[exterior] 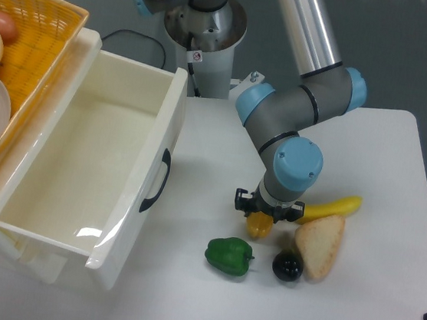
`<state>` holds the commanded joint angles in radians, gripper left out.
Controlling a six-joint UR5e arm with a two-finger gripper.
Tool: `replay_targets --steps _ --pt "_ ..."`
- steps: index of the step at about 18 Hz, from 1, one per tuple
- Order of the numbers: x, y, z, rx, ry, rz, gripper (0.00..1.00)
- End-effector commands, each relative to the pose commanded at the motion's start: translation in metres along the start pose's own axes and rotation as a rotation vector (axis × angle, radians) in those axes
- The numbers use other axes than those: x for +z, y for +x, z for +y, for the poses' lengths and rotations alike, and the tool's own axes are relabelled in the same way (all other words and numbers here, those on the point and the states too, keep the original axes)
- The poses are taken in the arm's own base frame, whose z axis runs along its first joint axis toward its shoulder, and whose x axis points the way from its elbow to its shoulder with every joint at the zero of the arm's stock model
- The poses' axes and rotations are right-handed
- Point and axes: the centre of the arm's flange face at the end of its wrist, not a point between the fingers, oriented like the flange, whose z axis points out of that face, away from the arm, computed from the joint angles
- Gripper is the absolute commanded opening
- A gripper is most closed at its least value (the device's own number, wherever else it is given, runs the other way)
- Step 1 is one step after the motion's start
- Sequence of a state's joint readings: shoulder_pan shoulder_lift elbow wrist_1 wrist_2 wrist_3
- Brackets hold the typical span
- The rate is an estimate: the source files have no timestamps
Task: Pick up the yellow pepper
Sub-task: 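Lower the gripper onto the yellow pepper and close on it, then lift the gripped yellow pepper up off the table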
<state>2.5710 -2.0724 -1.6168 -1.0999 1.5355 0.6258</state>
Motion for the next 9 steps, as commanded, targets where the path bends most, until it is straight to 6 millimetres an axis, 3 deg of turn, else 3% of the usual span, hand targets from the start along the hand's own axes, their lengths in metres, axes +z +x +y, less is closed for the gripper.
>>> replay_targets --steps 3,6,9 --pt "-0.004 -0.001 -0.001 0.002 0.006 -0.004 0.04" --pt "-0.033 0.002 -0.009 0.023 0.046 -0.030 0.04" --pt "-0.063 0.018 -0.011 0.170 0.077 -0.059 0.04"
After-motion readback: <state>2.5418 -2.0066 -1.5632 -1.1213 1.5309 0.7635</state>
